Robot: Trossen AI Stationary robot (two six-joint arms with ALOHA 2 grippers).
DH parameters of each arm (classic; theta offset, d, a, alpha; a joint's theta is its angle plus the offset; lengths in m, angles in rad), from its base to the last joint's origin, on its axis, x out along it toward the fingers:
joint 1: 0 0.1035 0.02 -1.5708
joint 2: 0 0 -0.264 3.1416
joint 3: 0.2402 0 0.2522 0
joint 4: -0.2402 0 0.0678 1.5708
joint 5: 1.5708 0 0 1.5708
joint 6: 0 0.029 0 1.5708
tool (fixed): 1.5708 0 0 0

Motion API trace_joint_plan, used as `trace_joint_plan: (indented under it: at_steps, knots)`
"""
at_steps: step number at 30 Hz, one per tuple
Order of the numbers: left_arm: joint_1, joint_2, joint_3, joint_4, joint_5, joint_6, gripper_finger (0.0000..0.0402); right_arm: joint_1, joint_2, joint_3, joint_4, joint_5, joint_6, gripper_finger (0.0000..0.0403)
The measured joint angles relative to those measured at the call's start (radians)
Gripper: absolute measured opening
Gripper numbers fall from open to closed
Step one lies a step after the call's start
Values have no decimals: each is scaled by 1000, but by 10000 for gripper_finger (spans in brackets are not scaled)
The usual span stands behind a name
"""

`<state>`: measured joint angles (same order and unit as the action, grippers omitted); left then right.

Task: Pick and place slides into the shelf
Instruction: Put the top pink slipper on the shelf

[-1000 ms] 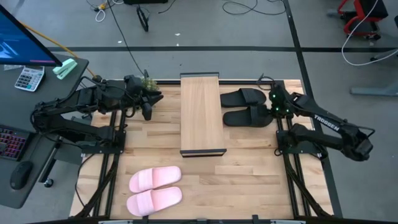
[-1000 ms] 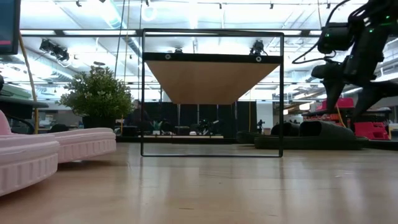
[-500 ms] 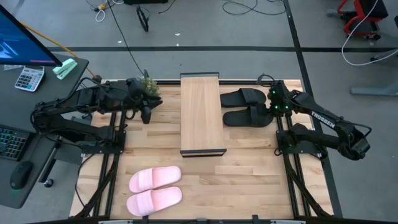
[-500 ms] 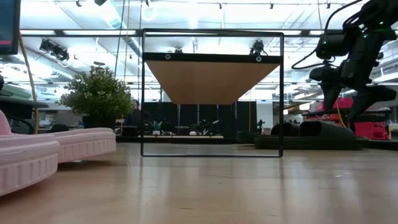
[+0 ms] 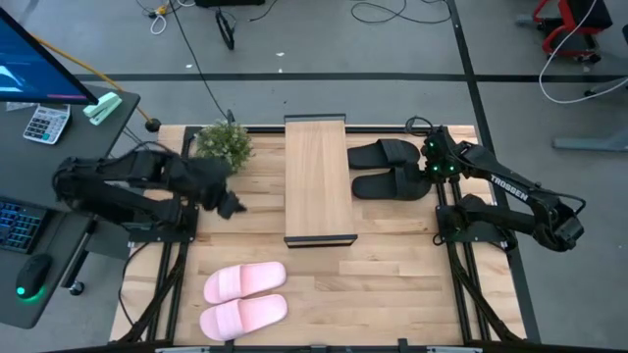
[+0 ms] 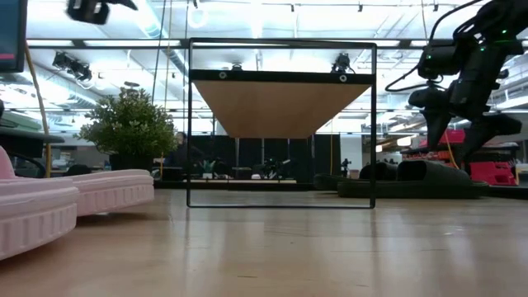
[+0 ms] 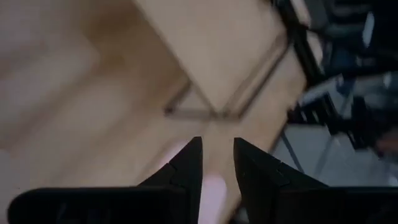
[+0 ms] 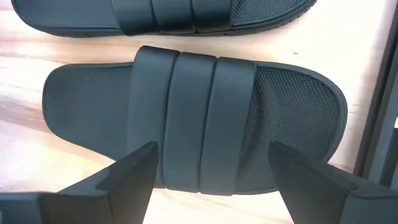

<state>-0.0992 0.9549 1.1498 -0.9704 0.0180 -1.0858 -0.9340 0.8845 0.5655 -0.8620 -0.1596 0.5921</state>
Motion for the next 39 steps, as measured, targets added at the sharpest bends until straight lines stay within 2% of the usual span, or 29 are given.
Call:
trace_joint_plan:
  at_steps: [13,21,28,30,36,39]
  knots:
    - [-294,1,-200,-31,7,-355,100,0,-3,0,0,-36,-54,311]
    - [-461,1,-209,-9,-120,-517,89,1,-51,36,-16,-74,-104,305]
    - [-634,1,-209,16,-242,-763,76,2,-77,73,-16,-278,-97,290]
    - [-680,7,-209,17,-271,-845,76,2,-78,76,-14,-308,-99,286]
    - [-770,80,-209,-3,-281,-1043,86,2,-78,76,-13,-312,-123,284]
    - [-792,143,-209,-24,-240,-1149,98,2,-78,76,-9,-312,-126,284]
